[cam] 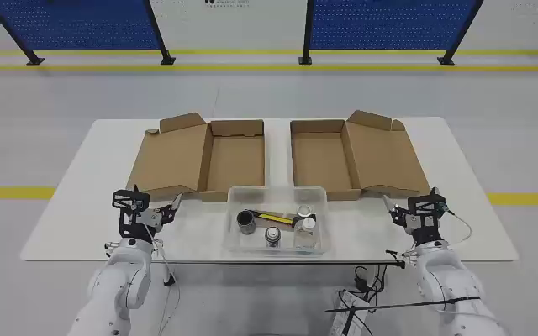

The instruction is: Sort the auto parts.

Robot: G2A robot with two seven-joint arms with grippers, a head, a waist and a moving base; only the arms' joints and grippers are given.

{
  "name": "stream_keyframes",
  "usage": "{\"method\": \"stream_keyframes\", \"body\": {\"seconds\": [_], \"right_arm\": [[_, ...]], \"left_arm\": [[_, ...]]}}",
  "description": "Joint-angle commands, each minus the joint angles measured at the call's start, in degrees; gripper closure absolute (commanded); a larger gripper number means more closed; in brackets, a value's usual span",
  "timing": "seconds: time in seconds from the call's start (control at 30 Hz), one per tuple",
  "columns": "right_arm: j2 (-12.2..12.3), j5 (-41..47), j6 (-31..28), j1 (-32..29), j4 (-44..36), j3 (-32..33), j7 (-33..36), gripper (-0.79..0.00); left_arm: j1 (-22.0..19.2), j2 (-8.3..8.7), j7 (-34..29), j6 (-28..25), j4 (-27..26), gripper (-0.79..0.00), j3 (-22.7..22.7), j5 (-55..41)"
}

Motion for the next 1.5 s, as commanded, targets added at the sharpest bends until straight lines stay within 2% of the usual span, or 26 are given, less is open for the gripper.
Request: {"method": "stream_keyframes", "body": {"seconds": [0.0,0.4,0.6,0.77,0.97,1.3,1.47], "right_arm": [[0.0,0.0,0.0,0.0,0.0,0.0,0.0,-0.784],[0.0,0.0,0.0,0.0,0.0,0.0,0.0,-0.785],[0.0,0.0,0.0,0.0,0.0,0.0,0.0,-0.785],[0.0,0.0,0.0,0.0,0.0,0.0,0.0,-0.785],[0.0,0.0,0.0,0.0,0.0,0.0,0.0,-0.785],[0.0,0.0,0.0,0.0,0.0,0.0,0.0,-0.785],[0.0,0.0,0.0,0.0,0.0,0.0,0.0,-0.785]], "left_arm": [[0.0,0.00,0.0,0.0,0.0,-0.785,0.0,0.0],[-0.6,-0.07,0.0,-0.2,-0.4,-0.785,0.0,-0.3],[-3.0,-0.22,-1.3,-3.8,-3.5,-0.785,1.5,-1.8],[-5.2,-0.35,-4.1,-9.7,-7.5,-0.785,5.3,-2.9],[-7.8,-0.68,-7.6,-15.7,-10.8,-0.785,12.1,-3.6],[-9.0,-0.38,-14.8,-30.1,-12.4,-0.785,19.7,-3.5],[-9.2,-0.03,-16.5,-35.3,-12.2,-0.785,21.7,-1.7]]}}
